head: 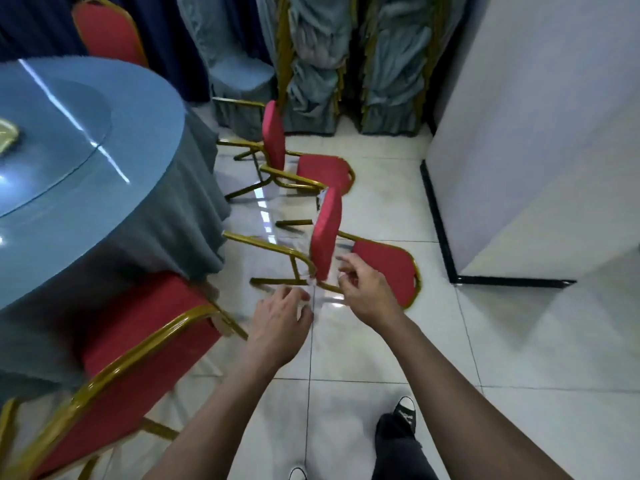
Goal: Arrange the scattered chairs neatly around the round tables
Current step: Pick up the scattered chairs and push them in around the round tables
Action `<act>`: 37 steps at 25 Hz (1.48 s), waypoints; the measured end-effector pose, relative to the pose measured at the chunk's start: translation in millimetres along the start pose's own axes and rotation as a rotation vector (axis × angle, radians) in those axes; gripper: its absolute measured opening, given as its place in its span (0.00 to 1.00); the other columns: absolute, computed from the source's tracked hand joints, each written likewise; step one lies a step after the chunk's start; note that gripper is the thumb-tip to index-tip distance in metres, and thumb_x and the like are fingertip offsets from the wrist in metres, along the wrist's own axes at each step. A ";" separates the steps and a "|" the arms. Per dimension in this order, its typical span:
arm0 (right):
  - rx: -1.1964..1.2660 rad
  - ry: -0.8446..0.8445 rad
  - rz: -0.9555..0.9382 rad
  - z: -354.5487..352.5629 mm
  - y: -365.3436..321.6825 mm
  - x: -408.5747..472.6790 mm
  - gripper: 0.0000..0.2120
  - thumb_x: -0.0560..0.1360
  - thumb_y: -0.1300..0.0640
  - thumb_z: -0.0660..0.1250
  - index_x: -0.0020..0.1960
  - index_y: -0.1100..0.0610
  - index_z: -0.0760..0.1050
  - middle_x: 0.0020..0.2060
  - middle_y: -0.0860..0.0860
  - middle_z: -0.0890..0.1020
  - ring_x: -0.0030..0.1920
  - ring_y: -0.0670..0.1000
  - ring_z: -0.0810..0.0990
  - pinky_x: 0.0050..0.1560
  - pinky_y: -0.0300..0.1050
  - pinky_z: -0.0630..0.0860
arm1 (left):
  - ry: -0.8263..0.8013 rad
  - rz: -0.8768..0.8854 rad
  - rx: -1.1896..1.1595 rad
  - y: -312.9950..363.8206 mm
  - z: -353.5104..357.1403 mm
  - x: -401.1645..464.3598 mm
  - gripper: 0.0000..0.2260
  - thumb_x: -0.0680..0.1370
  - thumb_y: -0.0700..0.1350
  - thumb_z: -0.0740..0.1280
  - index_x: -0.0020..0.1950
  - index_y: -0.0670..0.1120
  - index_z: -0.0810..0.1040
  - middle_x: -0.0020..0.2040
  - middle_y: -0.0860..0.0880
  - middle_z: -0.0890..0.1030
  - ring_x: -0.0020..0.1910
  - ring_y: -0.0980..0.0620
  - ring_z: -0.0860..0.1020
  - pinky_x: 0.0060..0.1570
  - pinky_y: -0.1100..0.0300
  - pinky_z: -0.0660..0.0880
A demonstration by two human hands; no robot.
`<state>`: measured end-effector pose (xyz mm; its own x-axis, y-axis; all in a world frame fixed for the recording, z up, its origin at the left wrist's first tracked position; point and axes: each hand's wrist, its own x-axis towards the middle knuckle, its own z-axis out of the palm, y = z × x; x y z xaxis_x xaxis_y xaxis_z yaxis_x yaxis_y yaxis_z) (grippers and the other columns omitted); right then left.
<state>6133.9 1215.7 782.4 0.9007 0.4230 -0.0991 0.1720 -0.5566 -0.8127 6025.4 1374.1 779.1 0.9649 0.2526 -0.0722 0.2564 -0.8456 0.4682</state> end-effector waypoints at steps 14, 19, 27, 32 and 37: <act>0.011 0.071 0.104 -246.1 194.3 103.1 0.12 0.80 0.56 0.63 0.63 0.49 0.78 0.55 0.48 0.81 0.56 0.47 0.79 0.58 0.41 0.74 | -0.068 -0.026 -0.065 246.4 123.7 149.9 0.10 0.81 0.49 0.62 0.60 0.50 0.78 0.56 0.51 0.78 0.57 0.49 0.74 0.60 0.51 0.71; -0.033 -0.019 0.068 -290.2 226.4 191.2 0.12 0.80 0.57 0.63 0.62 0.49 0.78 0.56 0.48 0.80 0.55 0.48 0.80 0.61 0.51 0.77 | -0.014 -0.134 -0.126 271.4 160.6 218.4 0.10 0.81 0.49 0.62 0.60 0.50 0.79 0.56 0.51 0.79 0.57 0.48 0.75 0.61 0.52 0.71; -0.243 -0.248 0.051 -345.0 272.9 317.3 0.13 0.81 0.54 0.62 0.63 0.45 0.76 0.58 0.44 0.79 0.56 0.42 0.78 0.60 0.47 0.76 | 0.010 -0.356 -0.288 297.1 217.5 353.7 0.10 0.81 0.48 0.61 0.59 0.49 0.79 0.56 0.49 0.79 0.58 0.46 0.76 0.62 0.47 0.72; -0.301 -0.417 0.077 -344.7 326.8 375.7 0.13 0.81 0.55 0.62 0.62 0.46 0.76 0.55 0.44 0.79 0.53 0.41 0.78 0.58 0.44 0.76 | 0.024 -0.525 -0.327 307.5 257.9 392.3 0.11 0.82 0.48 0.61 0.60 0.49 0.79 0.56 0.50 0.79 0.56 0.47 0.75 0.61 0.48 0.72; -0.368 -0.712 0.060 -304.3 425.4 411.3 0.15 0.79 0.58 0.61 0.64 0.47 0.75 0.55 0.46 0.77 0.51 0.39 0.76 0.55 0.34 0.73 | 0.106 -0.818 -0.395 309.4 334.7 400.9 0.10 0.81 0.46 0.62 0.60 0.48 0.78 0.56 0.49 0.79 0.56 0.47 0.75 0.60 0.50 0.71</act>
<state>6698.9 935.3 570.7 0.4628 0.6705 -0.5798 0.3638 -0.7402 -0.5655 6510.7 1056.3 600.3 0.4759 0.7605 -0.4418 0.8006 -0.1667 0.5756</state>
